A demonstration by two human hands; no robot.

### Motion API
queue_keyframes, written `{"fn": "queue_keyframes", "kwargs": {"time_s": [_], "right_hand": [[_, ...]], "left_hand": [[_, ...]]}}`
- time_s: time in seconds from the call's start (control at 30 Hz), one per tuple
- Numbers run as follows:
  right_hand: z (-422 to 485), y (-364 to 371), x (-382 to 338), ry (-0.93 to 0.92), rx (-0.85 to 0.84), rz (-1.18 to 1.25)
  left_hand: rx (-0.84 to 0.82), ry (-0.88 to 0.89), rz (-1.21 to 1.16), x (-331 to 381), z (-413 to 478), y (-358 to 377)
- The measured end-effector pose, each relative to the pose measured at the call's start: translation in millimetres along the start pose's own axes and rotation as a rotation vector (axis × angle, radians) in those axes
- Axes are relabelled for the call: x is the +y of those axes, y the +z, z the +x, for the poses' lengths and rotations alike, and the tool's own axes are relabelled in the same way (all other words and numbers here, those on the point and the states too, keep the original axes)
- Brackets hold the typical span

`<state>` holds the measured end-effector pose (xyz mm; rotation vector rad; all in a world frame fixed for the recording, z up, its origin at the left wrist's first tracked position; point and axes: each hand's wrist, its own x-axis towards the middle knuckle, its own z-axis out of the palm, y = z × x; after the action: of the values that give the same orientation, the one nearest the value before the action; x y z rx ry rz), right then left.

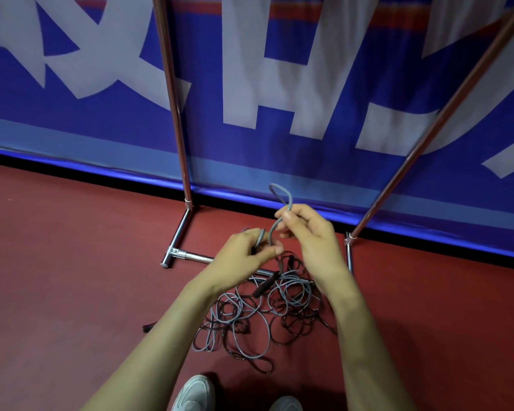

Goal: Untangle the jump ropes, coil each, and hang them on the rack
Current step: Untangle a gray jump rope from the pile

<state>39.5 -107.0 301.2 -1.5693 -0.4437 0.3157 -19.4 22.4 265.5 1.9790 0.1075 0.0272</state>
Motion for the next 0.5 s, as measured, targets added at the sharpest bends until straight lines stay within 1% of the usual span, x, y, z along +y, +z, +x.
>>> {"fn": "queue_keyframes", "kwargs": {"time_s": [0.07,0.13,0.17,0.23,0.3,0.37,0.4,0.5], "right_hand": [[1,-2,-5,-0.006,0.041,0.112],[2,-6,-5,0.046,0.055,0.172],[2,-9,-3,0.098,0.053,0.161],[2,-13,5,0.216,-0.009,0.013],[0,-11,16,0.318,-0.144,-0.124],[-4,-7,26,0.388,-0.269,-0.156],[-5,-5,30,0.391,-0.297,-0.170],[-3,-5,37,0.297,-0.276,-0.306]], "left_hand": [[0.034,-0.015,0.072,-2,2,1],[0.092,-0.035,0.003,-2,4,0],[0.129,-0.046,-0.083,-1,4,-1],[0.207,-0.060,-0.347,2,6,-3],[0.268,-0.068,-0.593,7,10,-5],[0.294,-0.072,-0.747,11,12,-7],[0.302,-0.077,-0.799,13,12,-8],[0.319,-0.109,-0.952,14,14,-12]]}}
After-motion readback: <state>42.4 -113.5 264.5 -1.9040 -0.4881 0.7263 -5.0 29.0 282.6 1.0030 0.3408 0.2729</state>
